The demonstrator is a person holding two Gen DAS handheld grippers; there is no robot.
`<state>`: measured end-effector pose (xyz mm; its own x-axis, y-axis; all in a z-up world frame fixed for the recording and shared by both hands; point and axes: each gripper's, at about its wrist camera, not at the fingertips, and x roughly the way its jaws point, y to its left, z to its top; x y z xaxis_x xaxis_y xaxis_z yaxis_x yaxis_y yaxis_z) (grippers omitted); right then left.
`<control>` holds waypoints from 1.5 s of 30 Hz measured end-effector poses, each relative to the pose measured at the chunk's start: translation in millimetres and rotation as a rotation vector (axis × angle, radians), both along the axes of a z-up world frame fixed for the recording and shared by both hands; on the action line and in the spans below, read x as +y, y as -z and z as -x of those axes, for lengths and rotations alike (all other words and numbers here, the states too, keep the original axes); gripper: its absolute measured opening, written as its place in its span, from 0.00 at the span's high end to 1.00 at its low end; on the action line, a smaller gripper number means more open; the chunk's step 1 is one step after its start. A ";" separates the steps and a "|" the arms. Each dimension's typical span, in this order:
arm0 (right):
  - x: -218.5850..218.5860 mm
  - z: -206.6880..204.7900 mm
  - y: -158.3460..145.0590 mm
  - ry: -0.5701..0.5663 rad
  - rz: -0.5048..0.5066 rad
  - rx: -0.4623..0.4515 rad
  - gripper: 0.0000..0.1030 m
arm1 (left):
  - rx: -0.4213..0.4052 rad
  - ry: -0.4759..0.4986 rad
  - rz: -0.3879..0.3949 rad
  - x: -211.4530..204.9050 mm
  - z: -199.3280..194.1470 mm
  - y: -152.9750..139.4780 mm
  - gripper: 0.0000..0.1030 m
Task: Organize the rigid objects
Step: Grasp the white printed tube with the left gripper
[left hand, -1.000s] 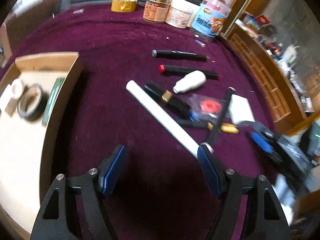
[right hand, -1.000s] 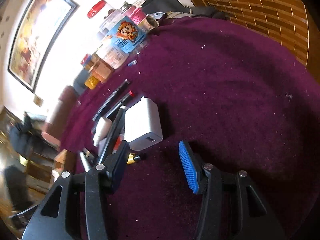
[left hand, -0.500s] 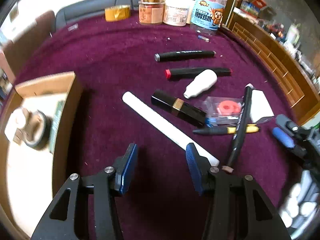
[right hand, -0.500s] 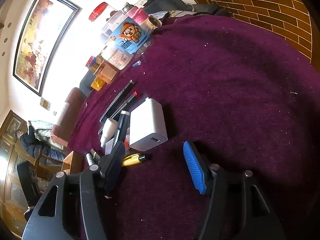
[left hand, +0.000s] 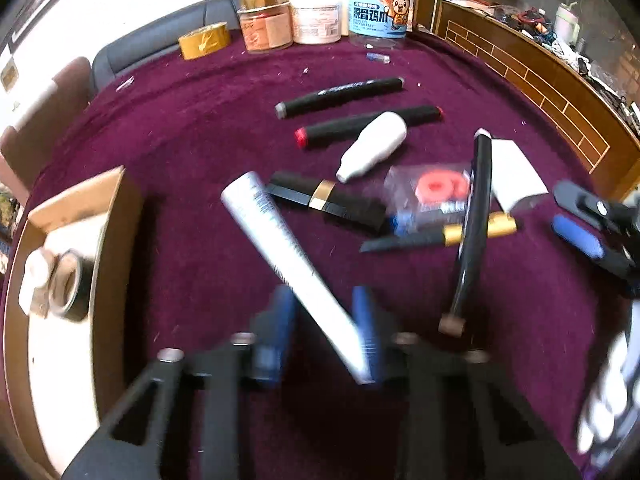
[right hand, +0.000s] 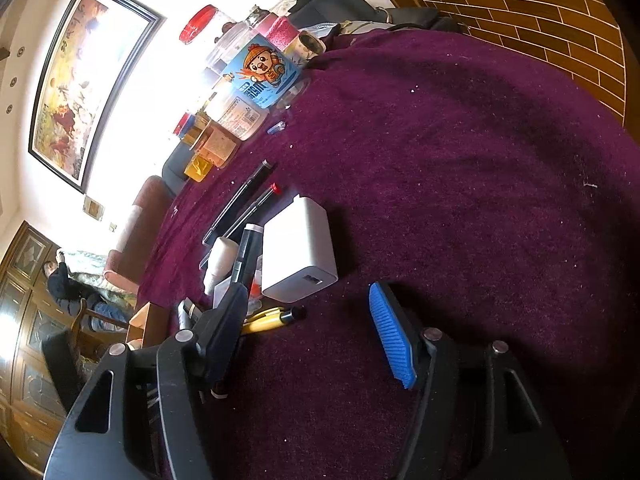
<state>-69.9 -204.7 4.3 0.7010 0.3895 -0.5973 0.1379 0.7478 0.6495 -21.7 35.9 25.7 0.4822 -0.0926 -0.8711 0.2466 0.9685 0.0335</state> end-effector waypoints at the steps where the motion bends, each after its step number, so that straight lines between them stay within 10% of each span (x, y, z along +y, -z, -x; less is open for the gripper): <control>1: 0.1 0.1 0.0 0.000 0.000 0.000 0.39 | 0.007 0.004 0.001 6.3 4.6 -0.5 0.85; 13: -0.2 0.2 0.4 -0.004 -0.003 -0.004 0.37 | 0.044 -0.008 0.150 28.9 14.3 -1.9 0.79; 22: -0.9 0.3 0.3 -0.005 -0.006 -0.005 0.36 | -0.042 0.022 0.043 2.8 -0.5 3.3 0.67; 25: -1.4 -0.1 0.1 -0.005 -0.009 -0.006 0.36 | -0.062 0.051 0.031 -2.3 1.6 3.2 0.87; 45: 2.6 -2.0 -2.6 -0.009 0.026 -0.006 0.36 | -0.125 0.026 0.518 80.6 69.4 -62.7 0.89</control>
